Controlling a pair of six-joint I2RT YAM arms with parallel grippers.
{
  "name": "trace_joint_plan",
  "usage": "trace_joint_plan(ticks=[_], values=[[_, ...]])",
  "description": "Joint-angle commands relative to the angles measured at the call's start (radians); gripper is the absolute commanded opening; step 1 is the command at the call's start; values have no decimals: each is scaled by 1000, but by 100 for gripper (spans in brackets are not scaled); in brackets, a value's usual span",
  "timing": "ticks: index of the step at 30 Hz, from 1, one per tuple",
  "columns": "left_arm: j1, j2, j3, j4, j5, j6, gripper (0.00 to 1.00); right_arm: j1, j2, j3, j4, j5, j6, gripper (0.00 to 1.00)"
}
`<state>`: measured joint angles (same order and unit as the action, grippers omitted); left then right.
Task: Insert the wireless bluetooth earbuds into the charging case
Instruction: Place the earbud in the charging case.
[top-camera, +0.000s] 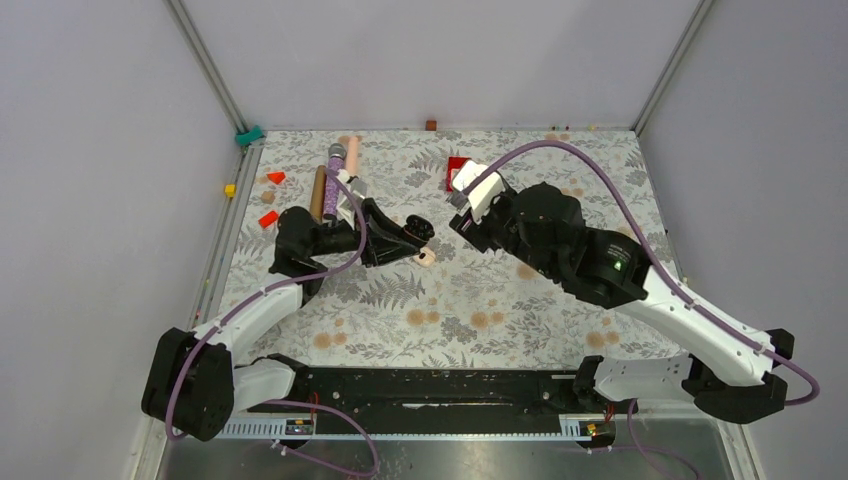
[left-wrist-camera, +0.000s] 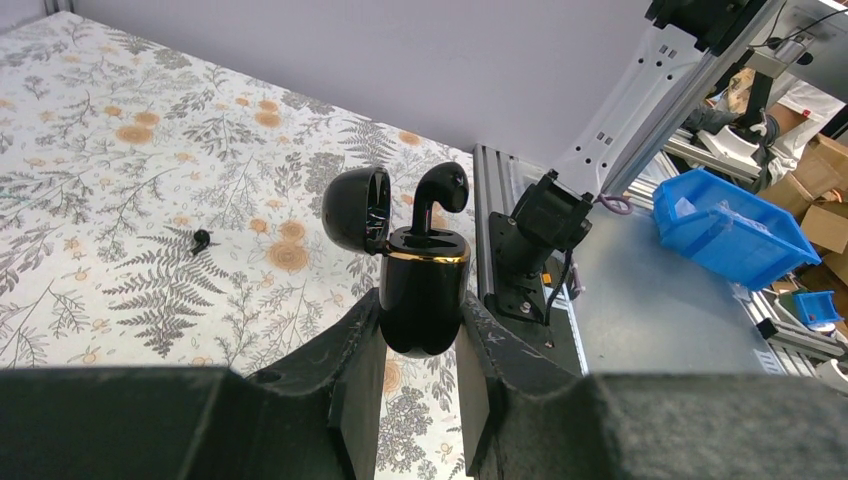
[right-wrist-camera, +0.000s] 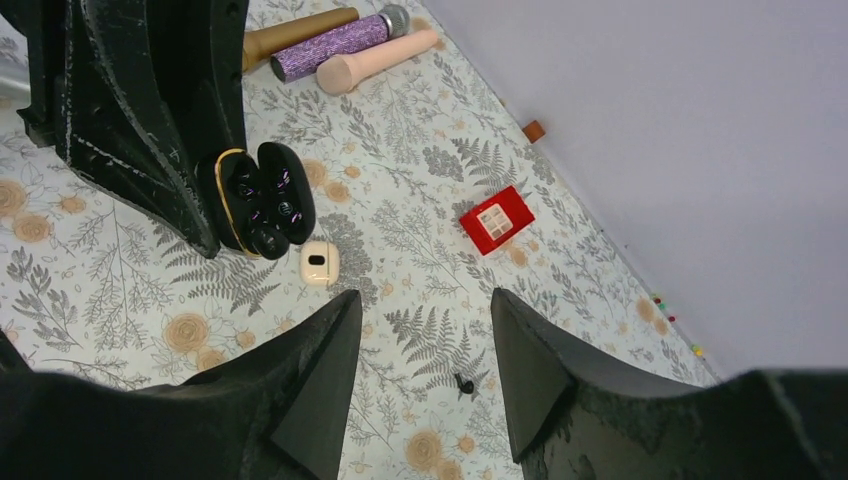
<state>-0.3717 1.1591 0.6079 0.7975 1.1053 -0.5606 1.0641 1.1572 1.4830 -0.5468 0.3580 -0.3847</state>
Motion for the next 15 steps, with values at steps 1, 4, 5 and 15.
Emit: trace_joint_plan(ticks=[1, 4, 5, 15], values=[[5, -32, -1, 112, 27, -29, 0, -3, 33, -62, 75, -32, 14, 58], [6, -41, -9, 120, 31, -30, 0, -3, 85, -65, 76, -53, 29, 58], [5, -42, -12, 123, 33, -29, 0, -3, 100, -62, 75, -52, 33, 58], [4, -50, -29, 137, 44, -26, 0, 10, 134, -44, 75, -25, 33, 58]])
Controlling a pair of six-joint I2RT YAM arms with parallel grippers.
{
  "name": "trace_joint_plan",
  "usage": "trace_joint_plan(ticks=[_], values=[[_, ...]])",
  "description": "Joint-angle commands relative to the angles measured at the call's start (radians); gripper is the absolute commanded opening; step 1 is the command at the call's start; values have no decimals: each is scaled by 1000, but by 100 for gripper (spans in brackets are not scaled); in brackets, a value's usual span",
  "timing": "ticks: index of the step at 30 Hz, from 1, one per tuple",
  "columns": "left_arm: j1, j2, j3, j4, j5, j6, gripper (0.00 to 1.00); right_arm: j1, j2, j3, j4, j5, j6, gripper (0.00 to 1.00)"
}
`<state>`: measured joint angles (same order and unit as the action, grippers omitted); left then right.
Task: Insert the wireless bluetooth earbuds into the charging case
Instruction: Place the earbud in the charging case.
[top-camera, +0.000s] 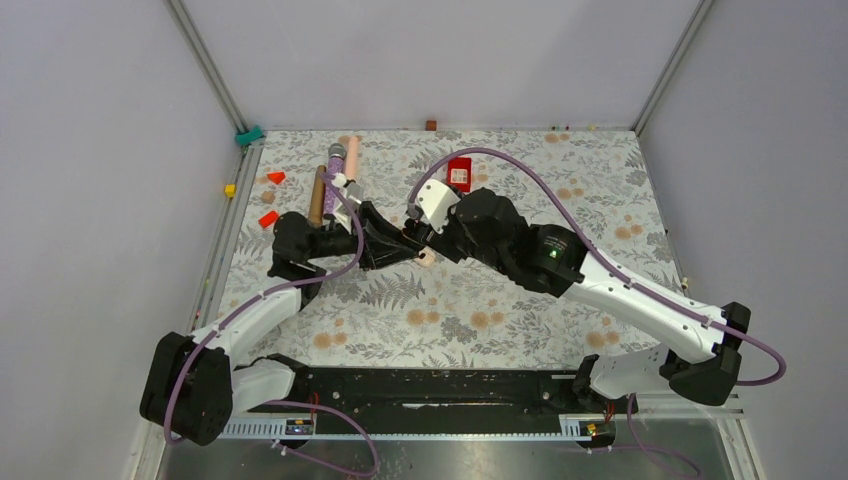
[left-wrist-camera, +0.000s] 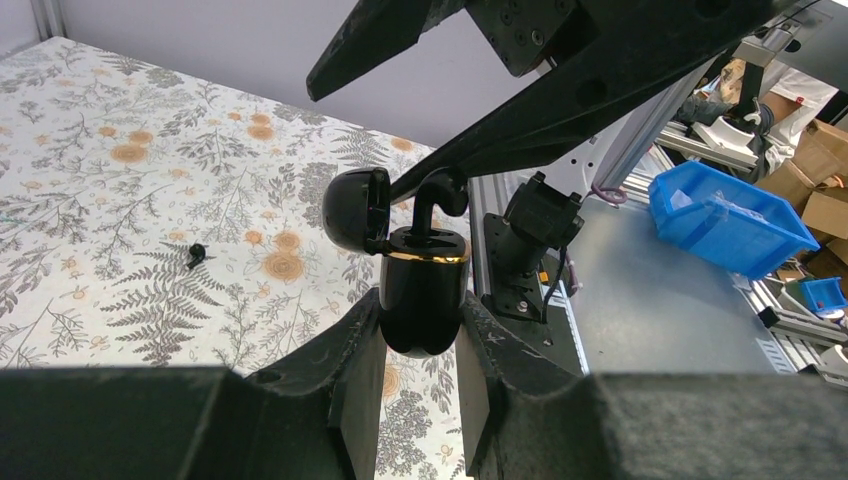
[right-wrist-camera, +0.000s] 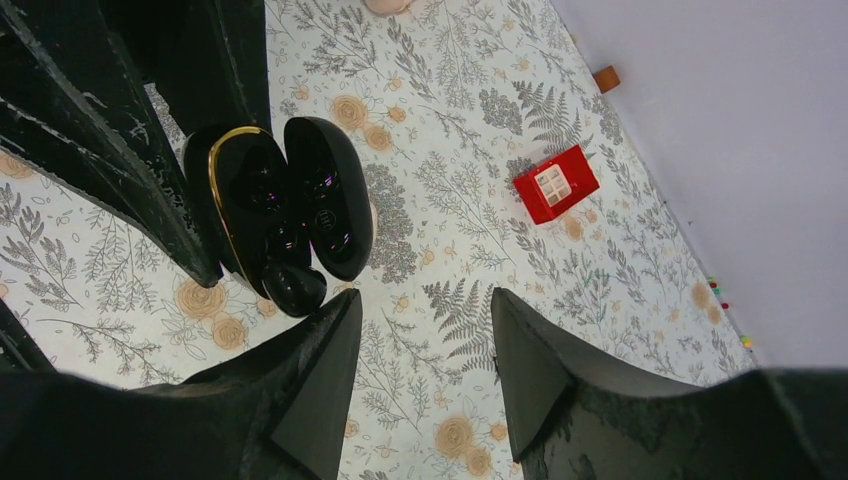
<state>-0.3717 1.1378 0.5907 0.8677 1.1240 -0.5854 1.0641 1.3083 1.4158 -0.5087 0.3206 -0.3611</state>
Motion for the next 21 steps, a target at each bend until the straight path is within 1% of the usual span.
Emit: trace_joint_plan(ticks=[1, 7, 10, 16, 21], values=[[4, -29, -12, 68, 27, -2, 0, 14, -16, 22, 37, 17, 7, 58], [4, -33, -10, 67, 29, 0, 0, 28, -10, 25, 37, 86, -24, 58], [4, -33, -15, 65, 38, 9, 0, 28, -40, 37, 21, 80, -30, 58], [-3, -32, -11, 66, 78, 17, 0, 27, -112, 88, -81, -129, -14, 58], [-17, -36, -14, 133, 130, -27, 0, 16, -123, 86, -124, -348, 9, 58]])
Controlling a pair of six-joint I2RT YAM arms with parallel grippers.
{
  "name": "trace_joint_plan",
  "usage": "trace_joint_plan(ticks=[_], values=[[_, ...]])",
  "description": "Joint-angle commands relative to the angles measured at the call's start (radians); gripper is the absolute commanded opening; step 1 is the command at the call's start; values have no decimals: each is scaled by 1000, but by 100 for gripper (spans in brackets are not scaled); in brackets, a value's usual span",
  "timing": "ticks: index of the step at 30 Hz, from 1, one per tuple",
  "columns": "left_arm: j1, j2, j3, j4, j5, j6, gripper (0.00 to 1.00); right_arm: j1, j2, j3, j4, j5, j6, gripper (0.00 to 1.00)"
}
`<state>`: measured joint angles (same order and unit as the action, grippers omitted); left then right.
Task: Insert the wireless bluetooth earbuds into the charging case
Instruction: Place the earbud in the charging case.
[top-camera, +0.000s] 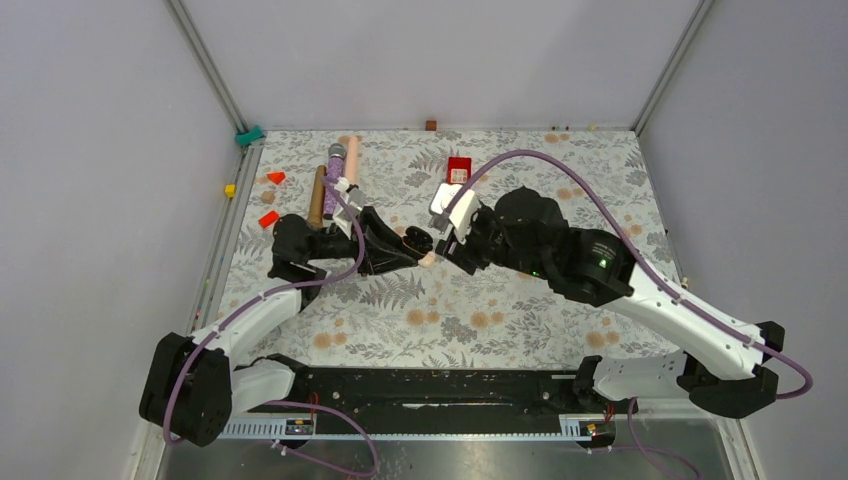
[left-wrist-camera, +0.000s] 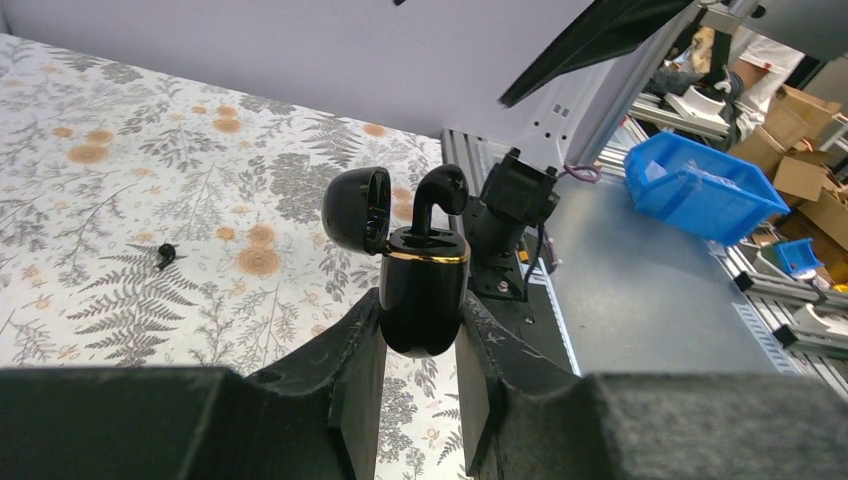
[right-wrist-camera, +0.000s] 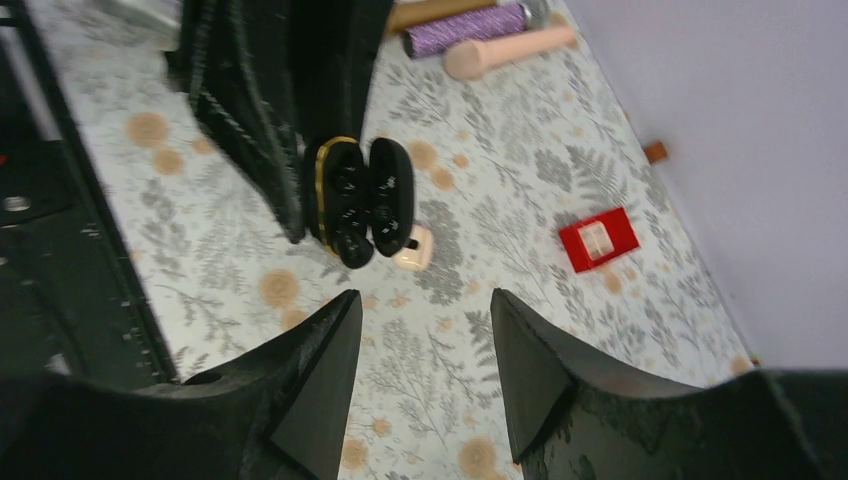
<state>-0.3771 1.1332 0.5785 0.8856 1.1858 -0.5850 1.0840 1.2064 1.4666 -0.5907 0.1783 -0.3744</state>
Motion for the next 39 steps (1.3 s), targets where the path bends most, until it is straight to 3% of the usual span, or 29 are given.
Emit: trace_joint_plan(ticks=[1, 7, 39], values=[[-12, -32, -5, 137, 78, -46, 0, -6, -19, 40, -51, -243, 24, 58], [-28, -47, -28, 264, 100, -153, 0, -12, -29, 66, -109, -392, -12, 59], [-58, -60, -29, 303, 129, -190, 0, -12, 38, 110, -106, -283, -47, 58]])
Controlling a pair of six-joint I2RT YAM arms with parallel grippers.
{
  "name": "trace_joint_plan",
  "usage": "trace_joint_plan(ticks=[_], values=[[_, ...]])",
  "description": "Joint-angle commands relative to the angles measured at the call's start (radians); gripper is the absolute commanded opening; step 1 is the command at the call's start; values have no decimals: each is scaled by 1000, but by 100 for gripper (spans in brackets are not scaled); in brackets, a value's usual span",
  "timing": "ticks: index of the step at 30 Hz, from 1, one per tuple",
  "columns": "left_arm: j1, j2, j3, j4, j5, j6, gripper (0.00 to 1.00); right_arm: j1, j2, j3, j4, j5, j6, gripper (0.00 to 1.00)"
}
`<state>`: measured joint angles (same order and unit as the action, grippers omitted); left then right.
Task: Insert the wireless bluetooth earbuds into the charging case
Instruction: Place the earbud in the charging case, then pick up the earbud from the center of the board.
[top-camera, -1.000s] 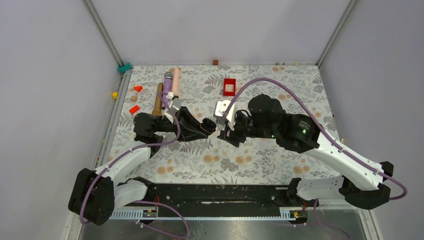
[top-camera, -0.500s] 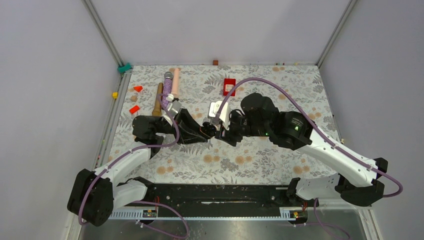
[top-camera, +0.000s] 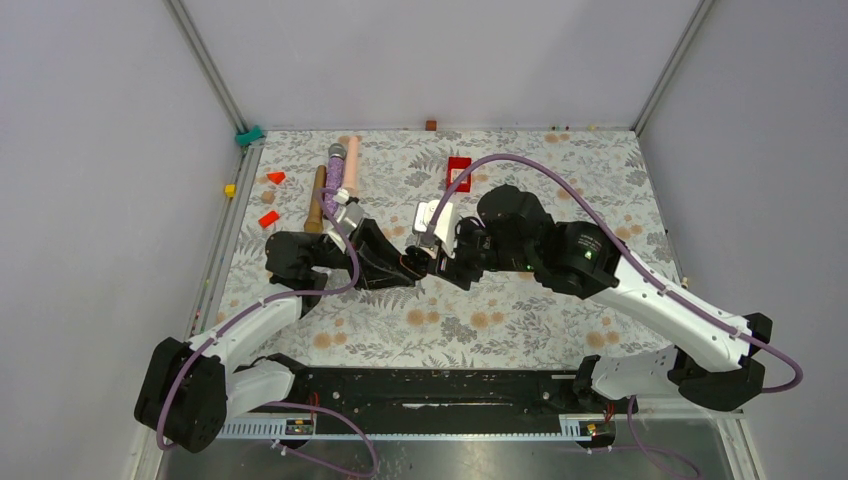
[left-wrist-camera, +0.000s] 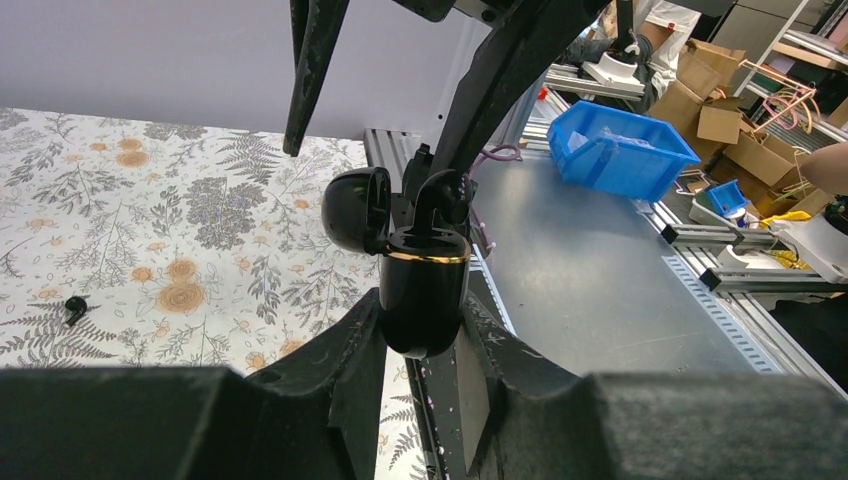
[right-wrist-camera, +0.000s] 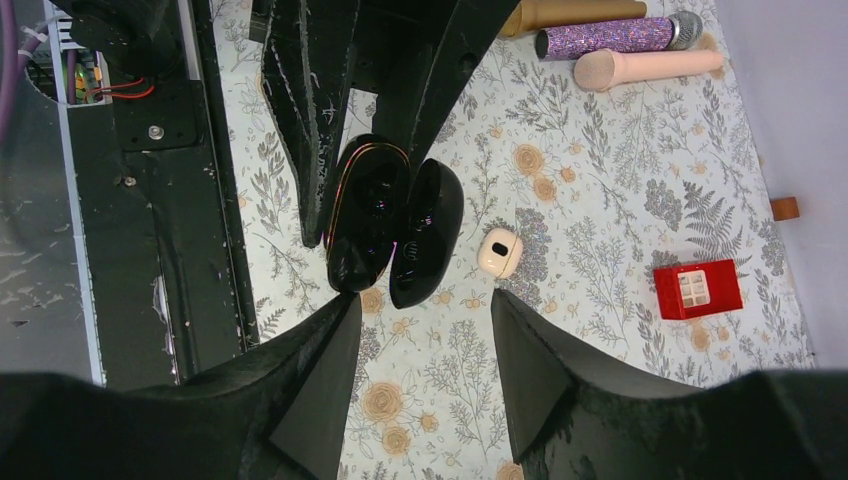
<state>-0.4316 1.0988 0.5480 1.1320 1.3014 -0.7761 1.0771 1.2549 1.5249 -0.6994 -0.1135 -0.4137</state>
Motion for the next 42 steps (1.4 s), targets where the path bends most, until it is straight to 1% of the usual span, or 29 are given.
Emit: trace_joint_plan(ticks=[1, 6, 12, 14, 17, 19, 20, 22, 26, 28, 30, 32, 33, 35, 38, 40, 42], values=[[-4, -27, 1, 57, 16, 1, 0, -4, -19, 53, -7, 3, -13, 58], [-4, -27, 2, 55, 14, 1, 0, -5, -69, 73, -30, -29, -9, 58], [-4, -26, 5, 52, 13, 2, 0, -5, -41, 85, -33, -43, 8, 58], [-4, -30, 6, 44, 16, 5, 0, -5, -35, 79, -23, 13, -3, 58], [-3, -33, 12, 15, 22, 28, 0, -27, -31, 71, 14, 164, -13, 59], [-4, -35, 29, -77, 21, 84, 0, -77, -31, 70, 33, 209, 6, 59], [-3, -37, 35, -125, 20, 120, 0, -124, -31, 68, 40, 207, 22, 59], [-2, -41, 50, -195, 18, 171, 0, -200, -31, 48, 71, 208, 56, 63], [-1, -51, 70, -236, 32, 209, 0, -352, 5, -4, 114, 183, 105, 67], [-1, -59, 89, -294, 45, 253, 0, -435, 54, -6, 111, 145, 139, 68], [1, -65, 115, -396, 76, 318, 0, -520, 121, 10, 92, 84, 184, 68], [5, -70, 155, -523, 101, 408, 0, -626, 231, 46, 57, 3, 234, 68], [8, -73, 174, -605, 109, 467, 0, -663, 283, 73, 35, -22, 262, 68], [15, -84, 220, -800, 110, 636, 0, -741, 406, 140, -34, -76, 325, 66], [18, -95, 279, -1094, 95, 886, 0, -850, 592, 245, -115, -212, 448, 61], [17, -103, 279, -1130, 87, 919, 0, -899, 686, 266, -133, -288, 527, 57], [16, -111, 266, -1130, 90, 925, 0, -919, 748, 265, -135, -298, 559, 55]])
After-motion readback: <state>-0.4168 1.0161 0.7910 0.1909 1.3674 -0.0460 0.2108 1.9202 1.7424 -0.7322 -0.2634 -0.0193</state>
